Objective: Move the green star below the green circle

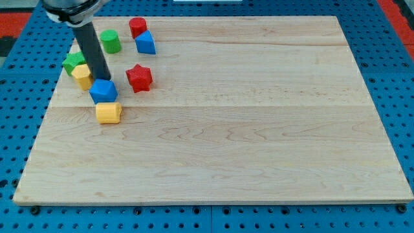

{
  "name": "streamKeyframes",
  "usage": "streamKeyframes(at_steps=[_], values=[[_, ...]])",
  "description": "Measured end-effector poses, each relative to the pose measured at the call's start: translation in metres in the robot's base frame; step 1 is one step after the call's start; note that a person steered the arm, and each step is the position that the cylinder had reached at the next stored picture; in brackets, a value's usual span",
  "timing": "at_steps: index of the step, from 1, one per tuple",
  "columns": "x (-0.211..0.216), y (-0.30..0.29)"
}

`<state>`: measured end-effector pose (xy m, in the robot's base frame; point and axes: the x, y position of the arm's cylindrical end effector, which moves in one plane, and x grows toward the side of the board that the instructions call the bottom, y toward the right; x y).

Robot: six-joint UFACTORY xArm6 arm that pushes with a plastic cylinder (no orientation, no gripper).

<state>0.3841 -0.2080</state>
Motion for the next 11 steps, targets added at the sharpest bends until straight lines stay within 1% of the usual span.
streamKeyframes(at_steps=[1, 2, 3, 4, 5, 7, 8, 10, 11], values=[[0.004, -0.010], [0.039, -0.011], [0.060, -0.024], [0.059, -0.073], [0.025, -0.096], [-0.033, -0.082], [-0.038, -0.055], [-0.034, -0.034], [-0.033, -0.035]])
